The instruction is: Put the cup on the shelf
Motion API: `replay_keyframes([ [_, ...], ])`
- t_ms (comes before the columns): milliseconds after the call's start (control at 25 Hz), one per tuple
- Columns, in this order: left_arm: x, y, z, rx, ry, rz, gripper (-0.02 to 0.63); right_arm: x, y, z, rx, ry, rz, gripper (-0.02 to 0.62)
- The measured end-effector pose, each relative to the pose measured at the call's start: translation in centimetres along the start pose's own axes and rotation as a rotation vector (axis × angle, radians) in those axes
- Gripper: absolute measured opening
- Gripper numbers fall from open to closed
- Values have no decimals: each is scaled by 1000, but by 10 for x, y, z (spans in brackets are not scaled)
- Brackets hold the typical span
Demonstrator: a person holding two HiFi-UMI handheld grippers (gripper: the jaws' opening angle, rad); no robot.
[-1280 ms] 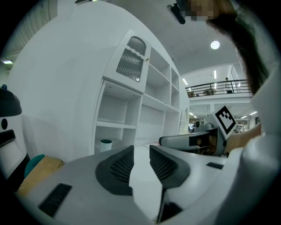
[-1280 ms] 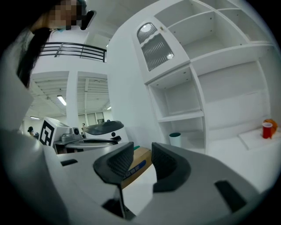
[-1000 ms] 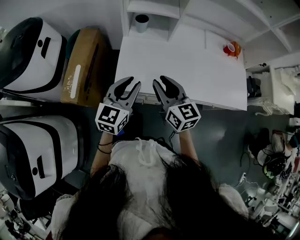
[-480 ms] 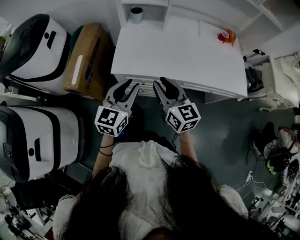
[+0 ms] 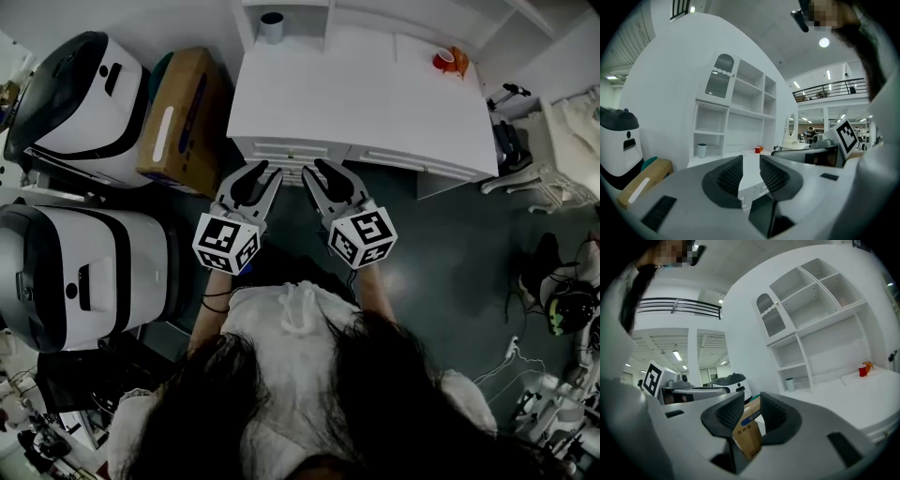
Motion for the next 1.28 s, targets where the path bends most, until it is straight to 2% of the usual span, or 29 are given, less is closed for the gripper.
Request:
replay_keyframes([
  [280,-19,-2,14,3,-13,-13,121,-12,-3,-22,2,11,-3,109],
  [520,-53,-5,11,11,-13,-13,121,-15,-11,-58,2,18,-10,104],
  [960,-134,-15,4,18,-43,-6,121,-28,-30,-134,2,-25,-13,81],
  [1280,-169,-21,4,16,-79,5,121,-39,-42,-171,-17,-49,-10,74],
])
Point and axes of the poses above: the fingertips, and each gripper's own axes: x forward along the fingers, z to its right, y out of its top, the point moved 1 cm from there along -x, backward along the fingers, and after that the axes turned 14 degrees about -y, right-handed, at the moved point
